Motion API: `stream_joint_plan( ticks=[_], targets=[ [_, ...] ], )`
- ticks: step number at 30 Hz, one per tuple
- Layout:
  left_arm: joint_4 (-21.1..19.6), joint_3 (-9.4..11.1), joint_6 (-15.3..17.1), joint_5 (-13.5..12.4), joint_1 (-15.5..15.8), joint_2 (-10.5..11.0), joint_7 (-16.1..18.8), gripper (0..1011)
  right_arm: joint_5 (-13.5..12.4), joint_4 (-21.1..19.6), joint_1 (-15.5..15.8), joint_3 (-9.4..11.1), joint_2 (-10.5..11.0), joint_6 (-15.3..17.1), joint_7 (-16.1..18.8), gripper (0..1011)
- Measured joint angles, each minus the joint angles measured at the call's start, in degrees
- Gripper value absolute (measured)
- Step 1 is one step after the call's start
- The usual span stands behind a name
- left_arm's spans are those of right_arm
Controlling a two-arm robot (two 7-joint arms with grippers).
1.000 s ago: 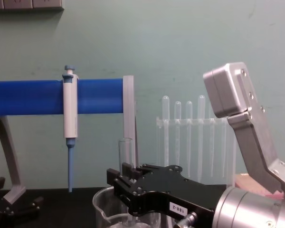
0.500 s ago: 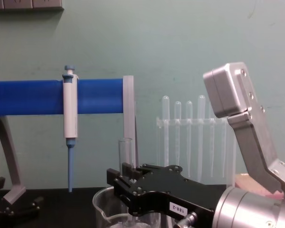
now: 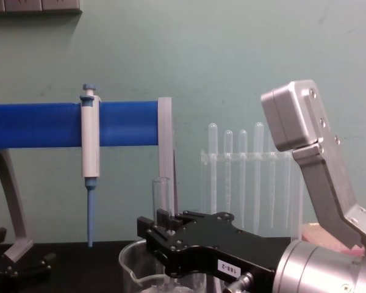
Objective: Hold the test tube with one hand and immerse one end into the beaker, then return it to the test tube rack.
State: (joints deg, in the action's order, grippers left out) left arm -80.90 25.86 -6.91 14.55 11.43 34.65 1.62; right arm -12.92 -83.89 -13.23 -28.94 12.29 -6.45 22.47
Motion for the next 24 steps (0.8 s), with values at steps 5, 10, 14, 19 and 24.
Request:
stream_joint_plan(
  ticks=[5,10,14,19,24],
  targets=[
    [0.0,0.0,0.0,0.0,0.0,0.0,0.0,1000,0.0,0.0,0.0,0.0,0.0,0.0,0.0,229],
    [0.0,0.0,0.0,0.0,0.0,0.0,0.0,1000,0.0,0.0,0.0,0.0,0.0,0.0,0.0,229],
    [0.0,0.0,0.0,0.0,0.0,0.0,0.0,1000,0.0,0.0,0.0,0.0,0.0,0.0,0.0,229],
    [0.0,0.0,0.0,0.0,0.0,0.0,0.0,1000,0.0,0.0,0.0,0.0,0.0,0.0,0.0,228],
    [0.0,0.0,0.0,0.0,0.0,0.0,0.0,1000,0.0,0.0,0.0,0.0,0.0,0.0,0.0,229]
  ],
)
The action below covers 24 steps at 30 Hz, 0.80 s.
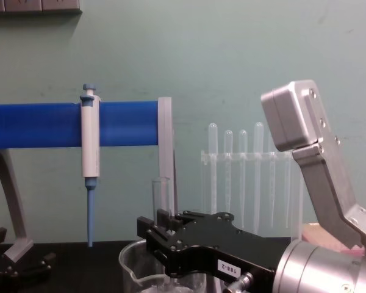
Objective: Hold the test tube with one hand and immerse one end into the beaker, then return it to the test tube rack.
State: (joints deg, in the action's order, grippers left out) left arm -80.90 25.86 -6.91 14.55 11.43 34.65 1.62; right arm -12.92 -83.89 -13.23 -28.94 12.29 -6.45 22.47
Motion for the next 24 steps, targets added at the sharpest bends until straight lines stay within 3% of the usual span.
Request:
stream_joint_plan(
  ticks=[24],
  targets=[
    [0.0,0.0,0.0,0.0,0.0,0.0,0.0,1000,0.0,0.0,0.0,0.0,0.0,0.0,0.0,229]
  ],
)
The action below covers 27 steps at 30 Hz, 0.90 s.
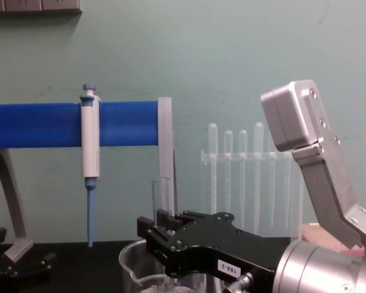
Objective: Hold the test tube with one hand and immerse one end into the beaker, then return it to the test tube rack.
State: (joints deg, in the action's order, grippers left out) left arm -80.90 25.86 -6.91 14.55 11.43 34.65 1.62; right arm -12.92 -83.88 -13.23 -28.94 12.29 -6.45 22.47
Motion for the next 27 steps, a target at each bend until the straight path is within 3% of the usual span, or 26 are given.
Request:
stream_joint_plan(
  ticks=[27],
  targets=[
    [0.0,0.0,0.0,0.0,0.0,0.0,0.0,1000,0.0,0.0,0.0,0.0,0.0,0.0,0.0,229]
  ],
)
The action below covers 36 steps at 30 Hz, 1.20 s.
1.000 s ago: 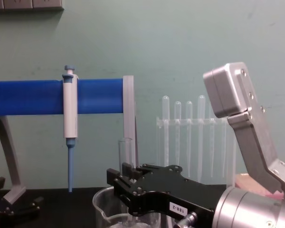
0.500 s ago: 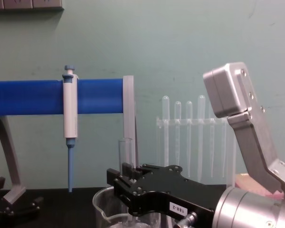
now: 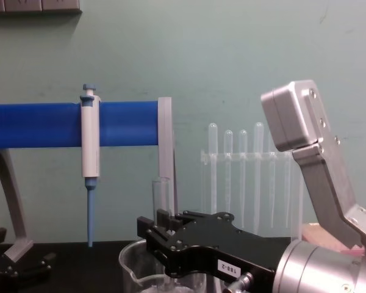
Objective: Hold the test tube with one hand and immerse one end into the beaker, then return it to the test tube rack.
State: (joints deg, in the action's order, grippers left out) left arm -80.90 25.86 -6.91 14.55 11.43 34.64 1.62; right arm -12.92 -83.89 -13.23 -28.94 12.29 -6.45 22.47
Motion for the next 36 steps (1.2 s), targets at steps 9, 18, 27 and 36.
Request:
stream_joint_plan(
  ticks=[9,18,27,36],
  targets=[
    [0.0,0.0,0.0,0.0,0.0,0.0,0.0,1000,0.0,0.0,0.0,0.0,0.0,0.0,0.0,228],
    [0.0,0.0,0.0,0.0,0.0,0.0,0.0,1000,0.0,0.0,0.0,0.0,0.0,0.0,0.0,229],
    [0.0,0.0,0.0,0.0,0.0,0.0,0.0,1000,0.0,0.0,0.0,0.0,0.0,0.0,0.0,229],
    [0.0,0.0,0.0,0.0,0.0,0.0,0.0,1000,0.0,0.0,0.0,0.0,0.0,0.0,0.0,229]
  ],
)
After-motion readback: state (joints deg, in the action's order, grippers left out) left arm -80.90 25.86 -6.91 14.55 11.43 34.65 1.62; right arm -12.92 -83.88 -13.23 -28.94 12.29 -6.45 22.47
